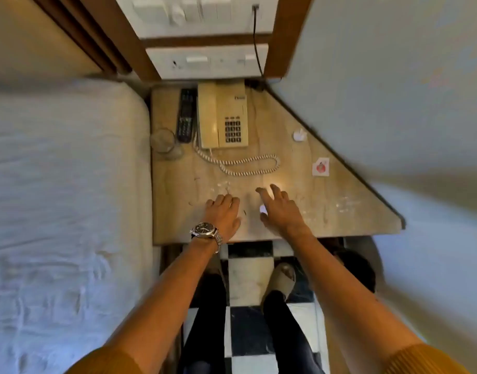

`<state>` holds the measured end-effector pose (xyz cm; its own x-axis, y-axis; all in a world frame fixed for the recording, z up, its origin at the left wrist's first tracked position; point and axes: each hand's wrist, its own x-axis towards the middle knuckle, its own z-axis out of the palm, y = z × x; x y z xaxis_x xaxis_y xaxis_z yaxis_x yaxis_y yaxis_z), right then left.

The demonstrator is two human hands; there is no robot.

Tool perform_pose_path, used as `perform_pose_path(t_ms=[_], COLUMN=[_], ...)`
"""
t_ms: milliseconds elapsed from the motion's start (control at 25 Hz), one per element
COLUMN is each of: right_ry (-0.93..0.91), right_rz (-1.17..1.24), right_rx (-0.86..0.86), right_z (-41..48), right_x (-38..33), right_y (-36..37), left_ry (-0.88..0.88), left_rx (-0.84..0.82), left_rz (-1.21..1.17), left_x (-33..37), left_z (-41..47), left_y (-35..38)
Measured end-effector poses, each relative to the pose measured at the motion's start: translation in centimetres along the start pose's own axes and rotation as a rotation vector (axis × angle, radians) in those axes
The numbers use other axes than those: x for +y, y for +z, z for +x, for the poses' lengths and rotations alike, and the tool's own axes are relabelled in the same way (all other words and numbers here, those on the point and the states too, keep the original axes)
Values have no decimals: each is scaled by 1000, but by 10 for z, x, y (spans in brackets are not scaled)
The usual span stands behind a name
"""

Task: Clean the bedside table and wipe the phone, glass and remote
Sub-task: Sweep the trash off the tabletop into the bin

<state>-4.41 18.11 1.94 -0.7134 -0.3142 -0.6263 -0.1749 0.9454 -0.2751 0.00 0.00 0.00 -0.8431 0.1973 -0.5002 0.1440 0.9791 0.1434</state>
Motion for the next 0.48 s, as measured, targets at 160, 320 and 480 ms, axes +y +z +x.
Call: perform_pose_path(t_ms=[160, 320, 480], right_ry=[-73, -62, 125], right_rz=[-30, 122, 249], right_rx=[152, 345, 490], right_z=[16, -9, -60], right_x=[34, 87, 147], right_y=[63, 94, 126], left_ry=[-27, -17, -66], left_rx=[-7, 77, 114], left_rz=[-11, -5, 13], left_x=[25, 54, 77], left_z=[20, 42, 60], left_y=[60, 83, 93])
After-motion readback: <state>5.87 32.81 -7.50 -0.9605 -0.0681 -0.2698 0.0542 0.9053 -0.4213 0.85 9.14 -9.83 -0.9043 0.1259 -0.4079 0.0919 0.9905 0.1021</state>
